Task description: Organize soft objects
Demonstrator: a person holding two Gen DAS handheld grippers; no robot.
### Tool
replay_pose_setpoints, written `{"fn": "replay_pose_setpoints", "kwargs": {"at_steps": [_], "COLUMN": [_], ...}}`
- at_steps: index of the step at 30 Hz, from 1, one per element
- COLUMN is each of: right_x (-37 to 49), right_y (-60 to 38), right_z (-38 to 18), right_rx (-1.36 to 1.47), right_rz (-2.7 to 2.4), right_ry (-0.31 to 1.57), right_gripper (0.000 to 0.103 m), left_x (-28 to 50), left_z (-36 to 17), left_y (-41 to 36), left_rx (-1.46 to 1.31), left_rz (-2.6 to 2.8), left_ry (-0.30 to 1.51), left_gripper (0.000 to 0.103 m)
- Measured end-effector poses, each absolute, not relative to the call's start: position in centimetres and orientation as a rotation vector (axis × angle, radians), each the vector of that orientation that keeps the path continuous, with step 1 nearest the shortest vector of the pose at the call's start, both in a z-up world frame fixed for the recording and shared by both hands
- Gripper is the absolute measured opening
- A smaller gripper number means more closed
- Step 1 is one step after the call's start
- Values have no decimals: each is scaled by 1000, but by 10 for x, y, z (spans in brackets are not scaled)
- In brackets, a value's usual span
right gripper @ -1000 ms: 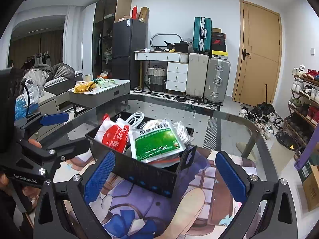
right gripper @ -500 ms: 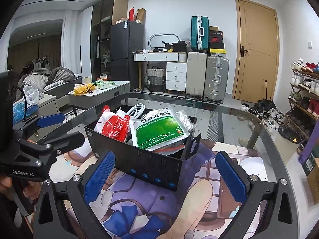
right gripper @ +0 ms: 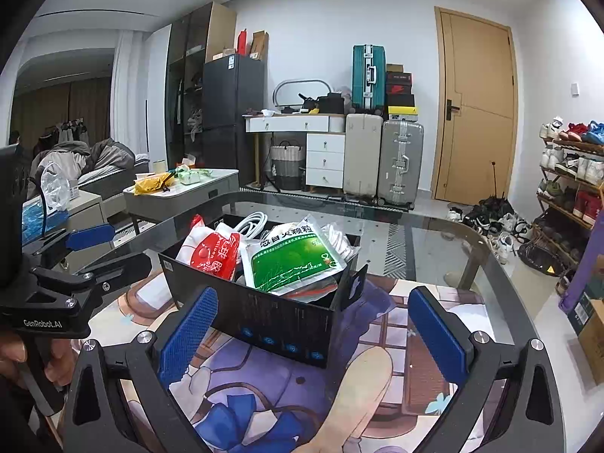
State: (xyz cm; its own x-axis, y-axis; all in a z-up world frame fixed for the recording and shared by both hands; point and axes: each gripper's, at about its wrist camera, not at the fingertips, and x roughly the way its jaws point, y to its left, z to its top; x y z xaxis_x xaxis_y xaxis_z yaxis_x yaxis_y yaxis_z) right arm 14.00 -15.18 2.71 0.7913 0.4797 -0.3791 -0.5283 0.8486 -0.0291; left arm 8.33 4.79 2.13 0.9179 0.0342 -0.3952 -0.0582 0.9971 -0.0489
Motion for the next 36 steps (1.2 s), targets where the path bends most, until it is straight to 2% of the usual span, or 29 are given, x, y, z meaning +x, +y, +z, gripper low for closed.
{"fn": "replay_pose_setpoints", "kwargs": {"at_steps": [36], "right_x": [138], "right_y": [-158], "right_z": [29], "right_rx": [-109], "right_rz": [549], "right_ry": [353], "right_gripper": [102], "left_x": [78], "left_z": [22], "left_y": [48], "left_rx": [-67], "left_rz": [54], "left_ry": [395], "left_gripper": [103]}}
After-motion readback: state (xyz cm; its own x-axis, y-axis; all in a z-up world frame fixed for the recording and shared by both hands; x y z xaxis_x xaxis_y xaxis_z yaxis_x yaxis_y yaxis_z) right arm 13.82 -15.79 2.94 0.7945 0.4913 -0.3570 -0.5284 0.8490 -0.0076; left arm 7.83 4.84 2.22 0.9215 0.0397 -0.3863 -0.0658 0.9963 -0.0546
